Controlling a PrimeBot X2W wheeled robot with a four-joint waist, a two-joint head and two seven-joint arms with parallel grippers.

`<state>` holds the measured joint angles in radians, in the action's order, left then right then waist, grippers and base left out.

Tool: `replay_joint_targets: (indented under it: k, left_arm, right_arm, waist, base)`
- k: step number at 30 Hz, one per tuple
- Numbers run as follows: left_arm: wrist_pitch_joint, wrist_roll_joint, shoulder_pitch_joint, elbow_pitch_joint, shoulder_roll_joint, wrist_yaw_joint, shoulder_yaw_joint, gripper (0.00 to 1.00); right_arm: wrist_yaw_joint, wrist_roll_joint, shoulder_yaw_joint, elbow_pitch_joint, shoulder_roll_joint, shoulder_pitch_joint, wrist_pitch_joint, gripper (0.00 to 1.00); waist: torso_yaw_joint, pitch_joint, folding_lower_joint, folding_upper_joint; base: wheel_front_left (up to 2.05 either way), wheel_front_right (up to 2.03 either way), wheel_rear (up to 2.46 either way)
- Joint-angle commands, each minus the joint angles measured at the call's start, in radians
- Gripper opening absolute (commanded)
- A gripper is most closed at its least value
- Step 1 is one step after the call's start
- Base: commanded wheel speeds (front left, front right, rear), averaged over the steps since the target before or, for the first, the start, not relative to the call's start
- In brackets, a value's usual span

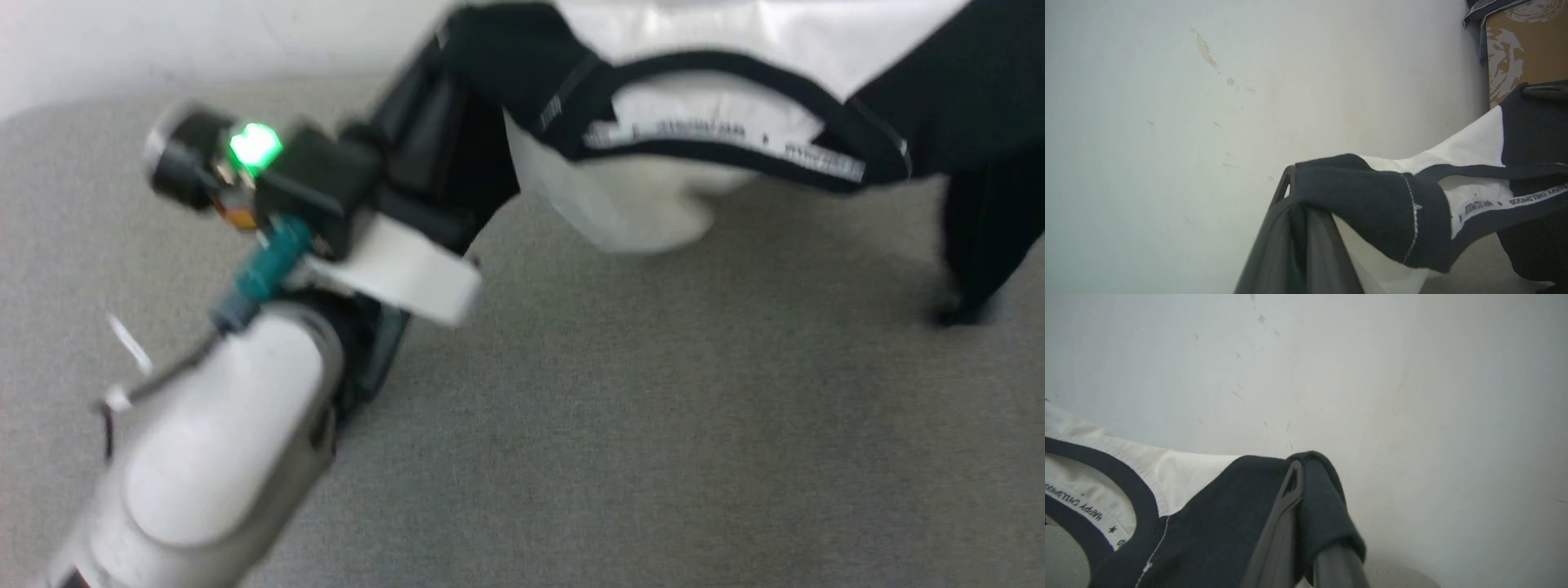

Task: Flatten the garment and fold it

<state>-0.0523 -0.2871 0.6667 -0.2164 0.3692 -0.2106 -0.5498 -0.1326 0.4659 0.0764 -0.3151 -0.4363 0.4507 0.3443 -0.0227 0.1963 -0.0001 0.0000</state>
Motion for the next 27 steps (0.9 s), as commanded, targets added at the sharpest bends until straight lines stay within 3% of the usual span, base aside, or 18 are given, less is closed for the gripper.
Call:
replay_joint_targets:
  k: [1,8,16,22,27]
  left_arm:
    - [-0.028,0.009,0.067,-0.008,0.008,0.010,0.020,0.00]
    - [-0.149,-0.029,0.233,0.016,0.006,0.041,0.056,0.00]
    - [-0.263,-0.115,0.321,0.108,-0.014,0.086,0.061,0.00]
    - [-0.336,-0.140,0.411,0.210,-0.030,0.094,0.063,0.00]
    - [-0.374,-0.079,0.580,0.311,-0.039,0.096,0.046,0.00]
  right_arm:
    - [0.002,0.000,-0.018,-0.008,-0.014,0.066,0.022,0.00]
    - [0.002,0.026,-0.080,0.006,-0.035,0.233,0.114,0.00]
    - [0.002,0.045,-0.129,0.093,-0.046,0.320,0.216,0.00]
    - [0.002,0.045,-0.186,0.188,-0.064,0.416,0.276,0.00]
    - [0.002,-0.007,-0.224,0.304,-0.101,0.595,0.262,0.00]
  waist:
    - [-0.020,-0.064,0.0001,0.0000]
    - [-0.021,-0.102,0.0001,0.0000]
    - [-0.022,-0.085,0.0001,0.0000]
    - [-0.032,0.004,0.0001,0.0000]
    - [-0.034,0.150,0.0001,0.0000]
  base:
    - [0.00,0.00,0.00]
    - [0.00,0.00,0.00]
    - [0.00,0.00,0.00]
    - [0.00,0.00,0.00]
    - [0.00,0.00,0.00]
